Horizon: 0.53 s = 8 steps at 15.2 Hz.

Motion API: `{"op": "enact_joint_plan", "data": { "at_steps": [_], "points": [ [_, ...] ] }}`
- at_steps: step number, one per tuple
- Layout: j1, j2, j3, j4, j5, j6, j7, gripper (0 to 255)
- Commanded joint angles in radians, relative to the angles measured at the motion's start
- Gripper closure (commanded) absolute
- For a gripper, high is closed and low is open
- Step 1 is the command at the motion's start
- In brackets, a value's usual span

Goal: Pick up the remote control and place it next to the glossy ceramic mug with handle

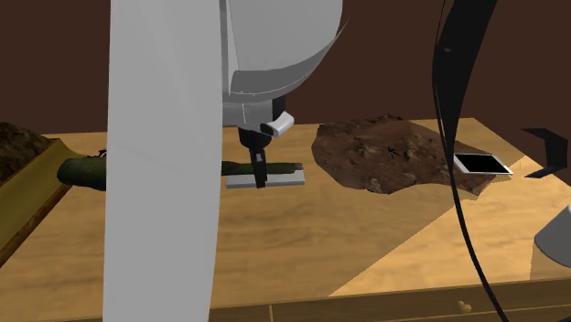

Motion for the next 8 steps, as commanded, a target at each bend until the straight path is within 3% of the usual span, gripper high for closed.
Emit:
{"op": "enact_joint_plan", "data": {
  "at_steps": [1,6,7,8],
  "points": [
    [0.000,0.002,-0.001,-0.003,-0.001,0.006,0.000,0],
    [0.000,0.002,-0.001,-0.003,-0.001,0.005,0.000,0],
    [0.000,0.002,-0.001,-0.003,-0.001,0.005,0.000,255],
    [0.000,0.002,-0.001,-0.003,-0.001,0.005,0.000,255]
  ]
}}
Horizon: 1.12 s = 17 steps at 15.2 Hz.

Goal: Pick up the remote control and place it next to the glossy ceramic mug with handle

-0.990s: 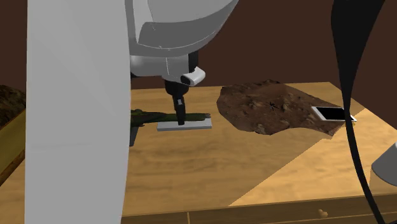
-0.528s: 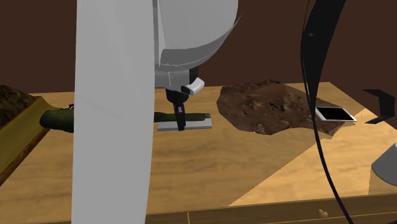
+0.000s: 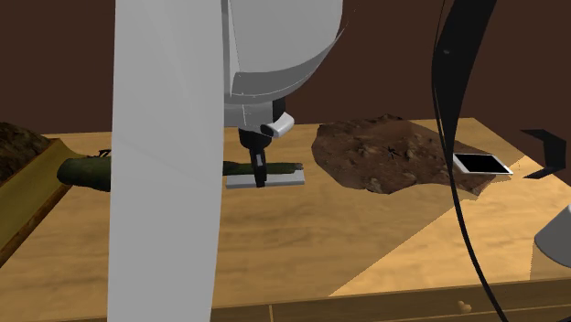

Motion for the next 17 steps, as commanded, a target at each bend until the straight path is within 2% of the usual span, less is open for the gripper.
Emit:
{"op": "enact_joint_plan", "data": {
  "at_steps": [1,8,17],
  "points": [
    [0.000,0.000,0.000,0.000,0.000,0.000,0.000,255],
    [0.000,0.000,0.000,0.000,0.000,0.000,0.000,255],
    [-0.007,-0.055,0.009,0.051,0.023,-0.103,-0.014,255]
  ]
}}
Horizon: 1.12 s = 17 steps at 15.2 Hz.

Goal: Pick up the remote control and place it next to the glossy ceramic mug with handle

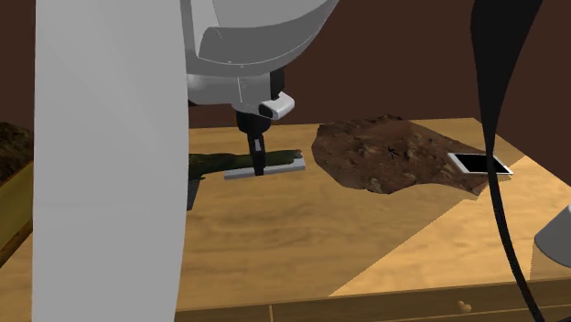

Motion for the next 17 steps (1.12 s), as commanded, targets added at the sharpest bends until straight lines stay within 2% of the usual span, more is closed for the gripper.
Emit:
{"op": "enact_joint_plan", "data": {
  "at_steps": [1,17],
  "points": [
    [-0.002,-0.013,0.001,0.011,0.005,-0.022,-0.003,255],
    [-0.005,-0.071,0.009,0.153,0.029,-0.219,-0.017,255]
  ]
}}
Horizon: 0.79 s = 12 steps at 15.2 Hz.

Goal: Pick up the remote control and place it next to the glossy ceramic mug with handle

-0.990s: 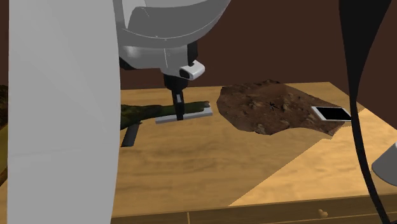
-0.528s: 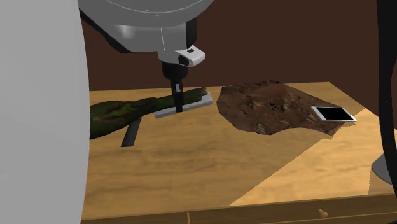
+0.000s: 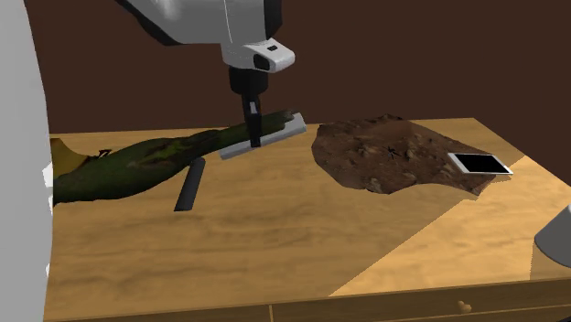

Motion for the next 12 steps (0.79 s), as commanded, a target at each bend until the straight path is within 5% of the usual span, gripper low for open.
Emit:
{"op": "enact_joint_plan", "data": {
  "at_steps": [1,7,12],
  "points": [
    [-0.002,-0.006,-0.001,0.024,0.002,-0.028,-0.004,255],
    [-0.001,-0.012,0.001,0.096,0.005,-0.106,-0.006,255],
    [-0.078,-0.105,-0.040,-0.020,0.042,-0.078,-0.127,255]
  ]
}}
